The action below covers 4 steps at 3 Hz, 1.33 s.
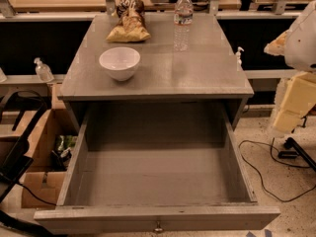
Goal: Place water bottle into top drawer
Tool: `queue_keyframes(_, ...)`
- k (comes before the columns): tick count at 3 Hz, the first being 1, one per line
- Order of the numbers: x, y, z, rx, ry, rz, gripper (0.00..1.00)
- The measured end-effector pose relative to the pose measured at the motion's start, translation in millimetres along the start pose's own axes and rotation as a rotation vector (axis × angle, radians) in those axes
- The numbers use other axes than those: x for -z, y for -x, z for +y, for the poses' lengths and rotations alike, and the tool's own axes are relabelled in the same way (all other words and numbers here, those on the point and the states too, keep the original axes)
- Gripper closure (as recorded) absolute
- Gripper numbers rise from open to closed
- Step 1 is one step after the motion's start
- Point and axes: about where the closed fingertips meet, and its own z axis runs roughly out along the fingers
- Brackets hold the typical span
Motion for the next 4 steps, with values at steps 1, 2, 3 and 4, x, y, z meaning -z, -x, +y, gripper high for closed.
queue_keyframes(1,0.0,0.0,0.0,0.0,0.0,0.0,0.0)
queue_keyframes(2,4.3,8.6,-24.9,-0.015,-0.047,-0.081,0.0)
queue_keyframes(3,8.2,13.1,-73.2,-0.083,-0.136,-0.28,0.0)
queue_keyframes(4,-2.5,11.5,-98.9,-0.137,-0.198,-0.49,0.0)
